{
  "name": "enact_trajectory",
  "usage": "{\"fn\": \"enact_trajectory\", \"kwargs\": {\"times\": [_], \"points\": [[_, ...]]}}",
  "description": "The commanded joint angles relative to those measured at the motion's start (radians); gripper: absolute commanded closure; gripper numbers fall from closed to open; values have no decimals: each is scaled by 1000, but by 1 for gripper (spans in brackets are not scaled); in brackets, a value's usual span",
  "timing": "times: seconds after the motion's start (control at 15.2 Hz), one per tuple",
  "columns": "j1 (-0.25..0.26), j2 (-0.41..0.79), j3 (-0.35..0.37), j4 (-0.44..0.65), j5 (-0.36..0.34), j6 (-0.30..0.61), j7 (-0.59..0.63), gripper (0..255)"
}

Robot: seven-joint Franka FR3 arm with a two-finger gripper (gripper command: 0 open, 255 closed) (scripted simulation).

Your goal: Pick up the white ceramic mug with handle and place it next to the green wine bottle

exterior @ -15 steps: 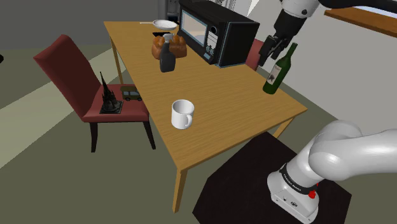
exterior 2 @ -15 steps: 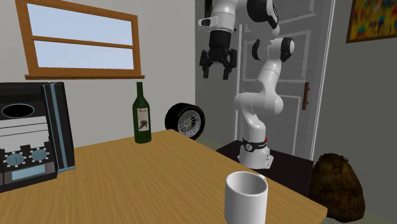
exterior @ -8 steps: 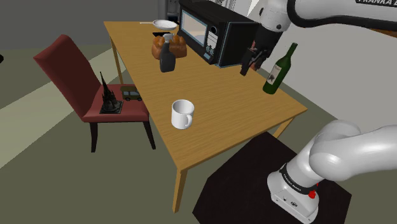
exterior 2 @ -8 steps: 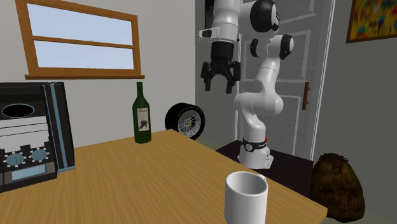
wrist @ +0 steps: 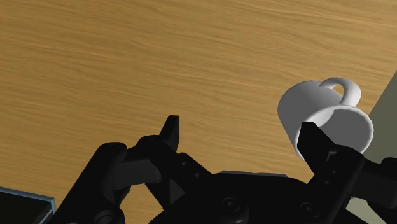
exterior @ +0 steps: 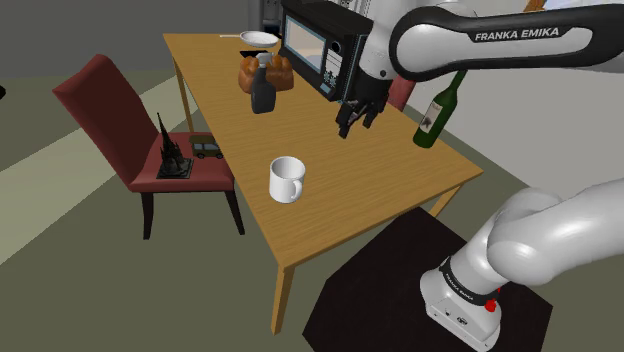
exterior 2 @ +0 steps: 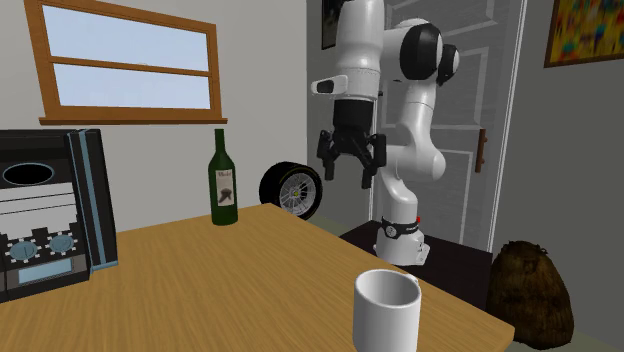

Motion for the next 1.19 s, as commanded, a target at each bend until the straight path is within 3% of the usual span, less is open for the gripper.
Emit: {"fn": "enact_trajectory", "kwargs": {"times": [0.0, 0.73, 1.12], "points": [[7, 60, 20, 6, 8, 52, 28, 0], [39, 437, 108, 134, -10, 286, 183, 0], [40, 480, 108, 109, -23, 352, 192, 0]]}}
